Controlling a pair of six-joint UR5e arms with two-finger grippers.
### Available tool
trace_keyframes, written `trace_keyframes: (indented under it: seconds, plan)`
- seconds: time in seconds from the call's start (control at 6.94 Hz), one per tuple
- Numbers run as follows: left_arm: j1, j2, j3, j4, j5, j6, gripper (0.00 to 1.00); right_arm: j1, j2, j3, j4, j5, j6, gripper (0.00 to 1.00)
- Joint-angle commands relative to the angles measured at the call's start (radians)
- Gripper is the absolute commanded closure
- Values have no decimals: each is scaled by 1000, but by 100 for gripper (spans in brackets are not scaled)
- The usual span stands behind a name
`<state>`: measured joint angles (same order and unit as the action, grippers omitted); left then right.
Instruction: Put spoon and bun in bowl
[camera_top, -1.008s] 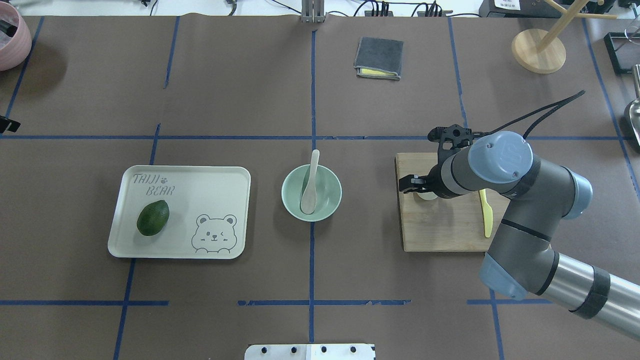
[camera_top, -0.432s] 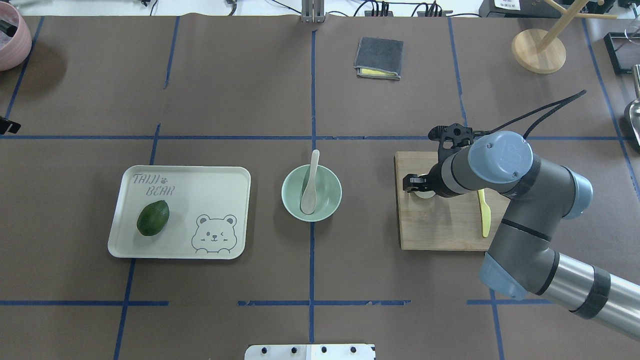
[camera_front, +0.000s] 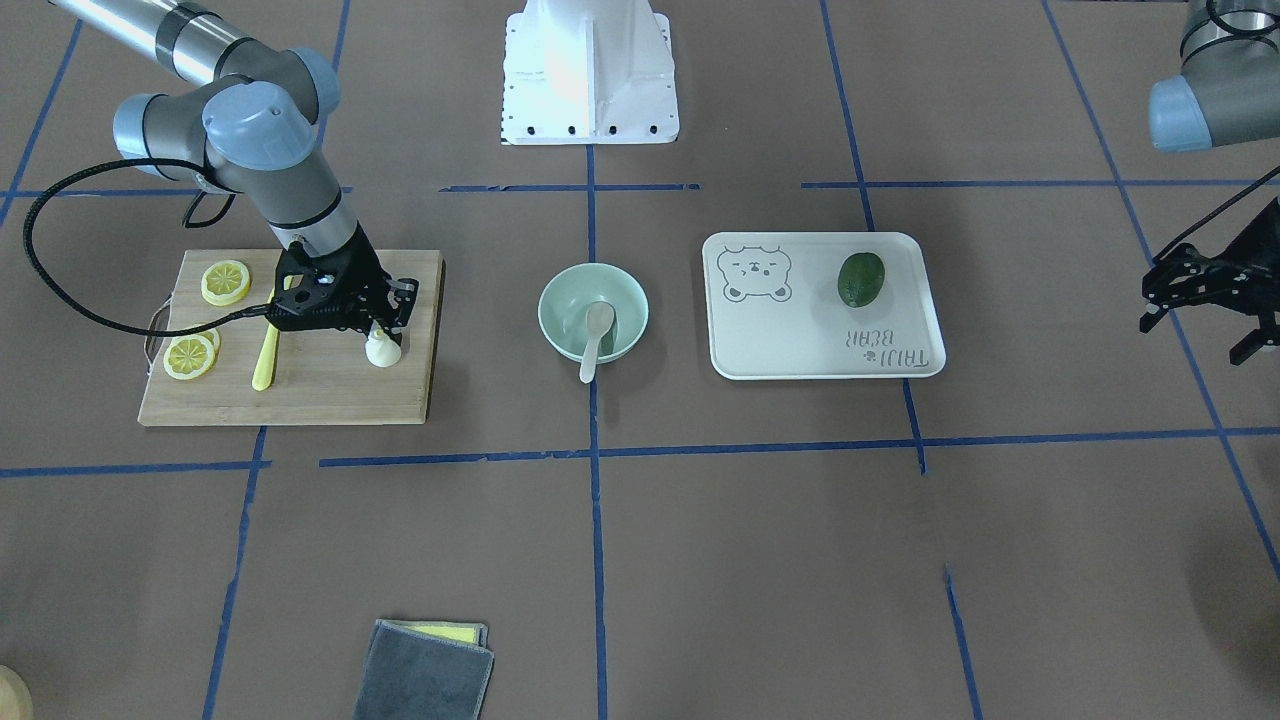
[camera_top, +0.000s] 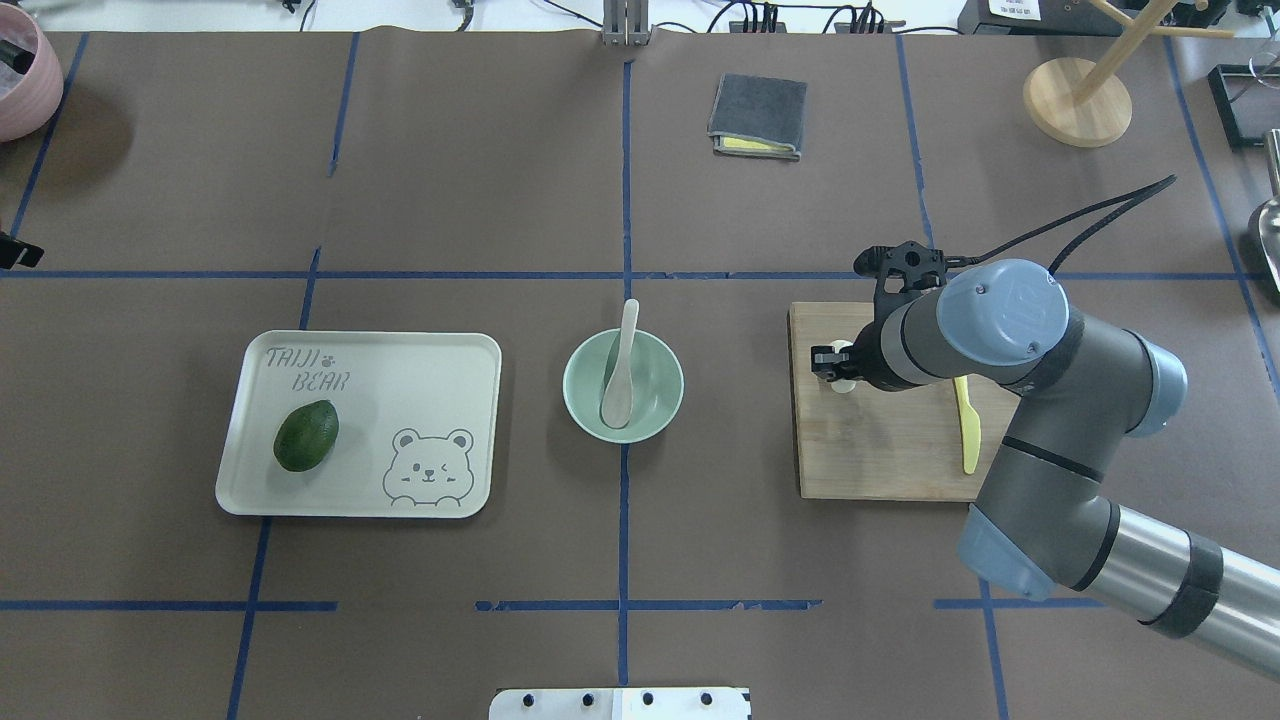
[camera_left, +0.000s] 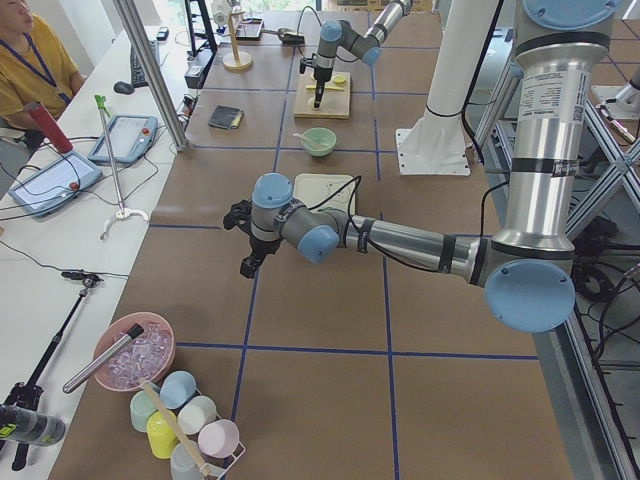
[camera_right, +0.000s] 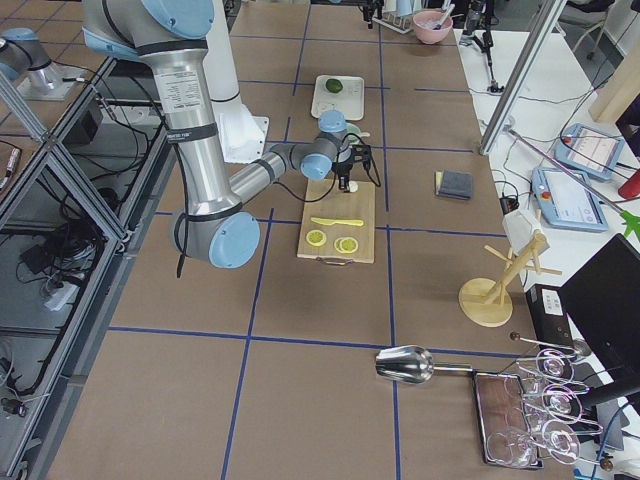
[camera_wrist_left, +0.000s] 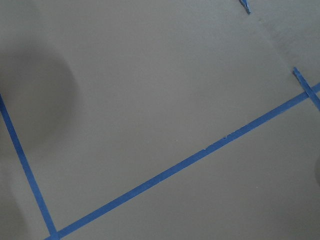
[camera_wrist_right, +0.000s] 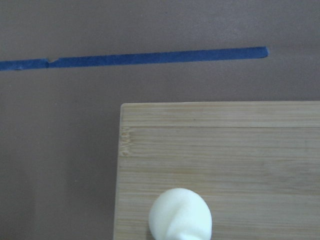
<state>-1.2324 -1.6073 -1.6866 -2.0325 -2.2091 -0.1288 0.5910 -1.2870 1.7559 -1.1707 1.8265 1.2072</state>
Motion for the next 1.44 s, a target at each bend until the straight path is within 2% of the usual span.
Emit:
trace_keyframes:
  seconds: [0.0, 0.29, 0.58, 0.72, 0.86, 1.01, 1.3]
  plan:
    - [1, 0, 2, -2, 0, 0, 1, 1, 5, 51, -9, 0, 2, 85]
    - [1, 0, 1, -3, 0, 0, 0, -3, 114, 62, -76, -1, 91, 84]
    - [1, 0, 2, -3, -1, 0, 0, -55, 298, -2, -128, -6, 287, 80]
    - [1, 0, 2, -3, -1, 0, 0, -107, 331, -9, -127, -53, 349, 70]
    - [1, 0, 2, -5, 0, 1, 0, -158, 345, -13, -124, -93, 414, 64]
    - [1, 0, 2, -3, 0, 1, 0, -165, 371, -47, -121, -113, 437, 33]
    - [-2, 1, -1, -3, -4, 0, 0, -165, 374, -69, -119, -125, 434, 29]
